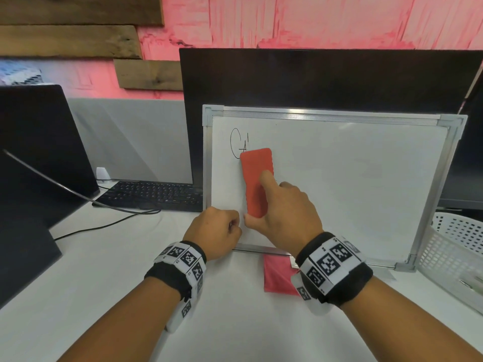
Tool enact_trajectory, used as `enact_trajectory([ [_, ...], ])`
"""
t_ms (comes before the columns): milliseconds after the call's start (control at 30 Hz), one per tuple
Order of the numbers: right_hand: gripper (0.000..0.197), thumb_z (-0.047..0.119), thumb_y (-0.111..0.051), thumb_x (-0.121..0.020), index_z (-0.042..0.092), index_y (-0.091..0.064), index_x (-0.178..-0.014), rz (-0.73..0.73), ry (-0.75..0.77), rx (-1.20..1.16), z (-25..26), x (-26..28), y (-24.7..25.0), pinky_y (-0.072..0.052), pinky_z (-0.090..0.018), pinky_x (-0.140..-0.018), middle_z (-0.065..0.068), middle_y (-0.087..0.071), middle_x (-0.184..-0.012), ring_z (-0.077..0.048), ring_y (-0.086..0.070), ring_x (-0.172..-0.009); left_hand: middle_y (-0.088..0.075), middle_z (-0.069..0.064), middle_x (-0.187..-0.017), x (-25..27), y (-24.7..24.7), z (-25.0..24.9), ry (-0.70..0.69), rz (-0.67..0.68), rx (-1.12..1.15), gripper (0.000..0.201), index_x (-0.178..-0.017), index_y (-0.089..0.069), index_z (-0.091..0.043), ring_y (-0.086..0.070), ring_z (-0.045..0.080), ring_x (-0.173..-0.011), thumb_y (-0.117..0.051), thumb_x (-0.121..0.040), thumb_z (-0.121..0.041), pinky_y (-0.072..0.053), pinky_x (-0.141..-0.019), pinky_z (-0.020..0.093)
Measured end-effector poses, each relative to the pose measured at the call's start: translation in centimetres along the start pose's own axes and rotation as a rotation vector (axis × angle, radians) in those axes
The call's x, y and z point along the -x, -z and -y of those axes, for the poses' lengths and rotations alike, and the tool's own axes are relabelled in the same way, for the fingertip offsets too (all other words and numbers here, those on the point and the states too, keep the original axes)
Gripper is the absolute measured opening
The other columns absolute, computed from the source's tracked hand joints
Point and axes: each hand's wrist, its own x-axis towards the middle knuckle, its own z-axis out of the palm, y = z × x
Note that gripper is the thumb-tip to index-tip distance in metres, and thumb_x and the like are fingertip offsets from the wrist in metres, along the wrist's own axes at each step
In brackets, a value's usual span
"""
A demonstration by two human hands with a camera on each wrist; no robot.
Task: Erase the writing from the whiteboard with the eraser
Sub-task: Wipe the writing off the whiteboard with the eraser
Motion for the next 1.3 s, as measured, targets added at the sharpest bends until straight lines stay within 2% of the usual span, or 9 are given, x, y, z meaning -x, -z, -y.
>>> enact_trajectory([
  [133, 0.059, 0.056, -0.07, -0.078, 0.03, -0.028, -0.109, -0.053, 0.007, -0.024, 0.4, -1.3, 1.1, -0.043, -0.034, -0.053, -0.001, -0.046, -0.077, -0.027, -0.05, -0.061, -0.059, -0.003, -0.061, -0.1, 0.0, 0.1, -0.01, -0.04, -0.008, 0.016, -0.075, -0.066, -0.019, -0.058, 0.023, -0.06, -0.052, -0.081, -0.025, -0.055, -0.058, 0.035],
  [233, 0.057, 0.059, -0.068, -0.078, 0.03, -0.029, -0.107, -0.01, 0.019, -0.006, 0.6, -0.8, 0.7, -0.043, -0.034, -0.052, -0.001, -0.046, -0.076, -0.027, -0.05, -0.06, -0.059, -0.001, -0.061, -0.1, 0.0, 0.0, -0.019, -0.051, -0.008, 0.016, -0.073, -0.063, -0.017, -0.057, 0.024, -0.059, -0.051, -0.08, -0.025, -0.054, -0.057, 0.036],
  [400, 0.054, 0.064, -0.063, -0.079, 0.029, -0.03, -0.104, 0.06, 0.014, 0.056, 0.3, 1.3, -0.8, -0.035, -0.032, -0.049, 0.0, -0.043, -0.074, -0.026, -0.048, -0.058, -0.061, -0.004, -0.063, 0.0, 0.1, 0.0, -0.017, -0.042, -0.019, 0.027, -0.076, -0.065, -0.02, -0.058, 0.021, -0.061, -0.043, -0.078, -0.036, -0.055, -0.058, 0.037],
  [600, 0.057, 0.062, -0.066, -0.078, 0.029, -0.031, -0.108, -0.024, 0.018, 0.013, 0.3, -0.5, 0.4, -0.033, -0.03, -0.048, 0.001, -0.043, -0.075, -0.021, -0.045, -0.056, -0.059, -0.001, -0.06, 0.0, 0.1, 0.0, -0.017, -0.08, -0.008, 0.018, -0.073, -0.064, -0.018, -0.057, 0.024, -0.059, -0.052, -0.082, -0.028, -0.052, -0.055, 0.033],
  [733, 0.055, 0.062, -0.064, -0.077, 0.029, -0.032, -0.107, 0.031, 0.054, 0.031, 0.5, 0.0, 0.0, -0.038, -0.031, -0.048, 0.0, -0.044, -0.075, -0.024, -0.048, -0.058, -0.058, -0.002, -0.059, -0.2, 0.1, 0.3, -0.016, -0.105, -0.009, 0.016, -0.071, -0.062, -0.018, -0.056, 0.024, -0.057, -0.052, -0.081, -0.024, -0.05, -0.054, 0.031],
  [867, 0.05, 0.05, -0.067, -0.077, 0.03, -0.03, -0.104, 0.087, -0.025, 0.041, -0.8, 2.3, -0.5, -0.043, -0.034, -0.05, 0.0, -0.046, -0.075, -0.026, -0.05, -0.06, -0.059, -0.003, -0.059, 0.0, 0.4, 0.7, -0.004, -0.095, -0.019, 0.014, -0.07, -0.061, -0.019, -0.056, 0.022, -0.058, -0.055, -0.082, -0.023, -0.051, -0.055, 0.032],
  [1067, 0.049, 0.051, -0.067, -0.077, 0.03, -0.029, -0.101, 0.132, -0.107, 0.136, -2.4, 4.3, 0.4, -0.033, -0.032, -0.048, 0.0, -0.045, -0.075, -0.023, -0.047, -0.059, -0.06, -0.003, -0.06, 0.0, 0.6, 1.0, 0.024, -0.088, -0.034, 0.014, -0.072, -0.063, -0.02, -0.057, 0.019, -0.058, -0.057, -0.085, -0.021, -0.051, -0.057, 0.029],
  [1300, 0.048, 0.049, -0.066, -0.077, 0.03, -0.028, -0.098, 0.177, -0.133, 0.182, -2.7, 5.3, 0.7, -0.034, -0.032, -0.048, 0.0, -0.046, -0.073, -0.024, -0.047, -0.06, -0.061, -0.004, -0.061, 0.0, 0.4, 0.9, 0.021, -0.076, -0.027, 0.013, -0.072, -0.063, -0.019, -0.059, 0.019, -0.059, -0.057, -0.084, -0.021, -0.056, -0.059, 0.036],
])
